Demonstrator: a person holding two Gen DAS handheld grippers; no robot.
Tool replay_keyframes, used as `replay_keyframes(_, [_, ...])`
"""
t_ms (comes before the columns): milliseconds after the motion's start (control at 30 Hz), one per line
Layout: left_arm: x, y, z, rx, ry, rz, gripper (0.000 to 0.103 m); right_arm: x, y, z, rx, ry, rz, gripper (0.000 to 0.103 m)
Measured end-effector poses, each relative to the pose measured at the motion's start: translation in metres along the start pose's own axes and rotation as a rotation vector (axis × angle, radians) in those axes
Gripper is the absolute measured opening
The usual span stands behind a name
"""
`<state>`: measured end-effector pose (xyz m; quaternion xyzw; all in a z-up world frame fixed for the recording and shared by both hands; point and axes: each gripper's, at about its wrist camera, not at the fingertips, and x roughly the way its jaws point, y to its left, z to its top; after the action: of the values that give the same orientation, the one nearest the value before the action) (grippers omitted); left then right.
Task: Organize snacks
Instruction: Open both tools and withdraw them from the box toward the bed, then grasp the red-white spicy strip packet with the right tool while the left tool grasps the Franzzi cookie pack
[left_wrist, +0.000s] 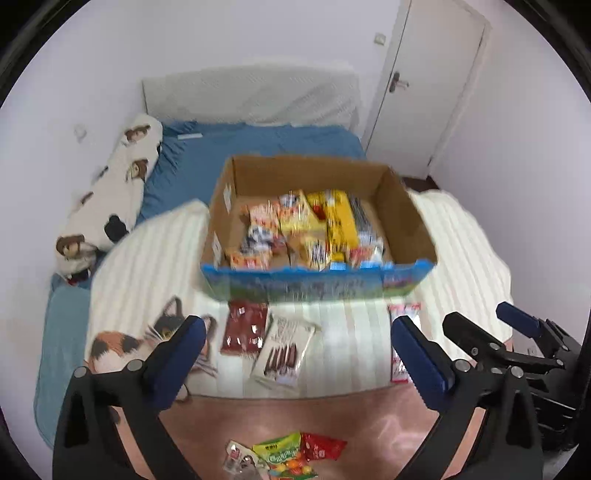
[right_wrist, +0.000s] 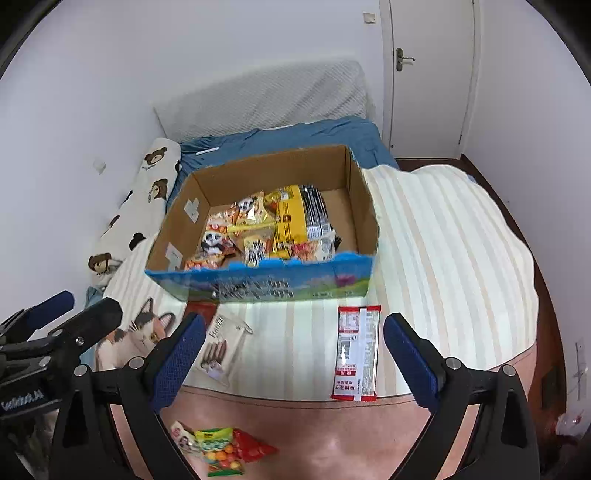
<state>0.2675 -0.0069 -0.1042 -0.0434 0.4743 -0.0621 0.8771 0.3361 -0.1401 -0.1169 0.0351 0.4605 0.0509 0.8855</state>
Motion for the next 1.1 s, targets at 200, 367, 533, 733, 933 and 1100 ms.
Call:
replay_keyframes(200, [0.071,0.002,-0.027,0.014,0.141,0.059,0.103,0.055,-0.034,-0.032,0.102,0.160,-0.005,0.100])
replay_keyframes(367, [0.136,0.008,-0.039,0.074,0.275,0.119,0.103,0.106,-0.066,-0.050,0.188,0.274,-0.065,0.095])
replay_keyframes(533, [0.188,0.008,-0.043,0.140,0.400,0.117,0.103,0.156,-0.083,-0.056,0.212,0.359,-0.097,0.072])
replay_keyframes(733, [0.227,-0.006,-0.051,0.186,0.517,0.082,0.103,0.205,-0.080,-0.060,0.180,0.445,-0.133,0.074])
replay_keyframes(933, [0.217,-0.021,-0.060,0.128,0.511,0.034,0.075,0.203,-0.074,-0.066,0.132,0.426,-0.119,0.055])
replay_keyframes(1100, [0.203,-0.023,-0.096,0.066,0.558,0.045,0.074,0.188,-0.071,-0.098,0.120,0.464,-0.063,0.055])
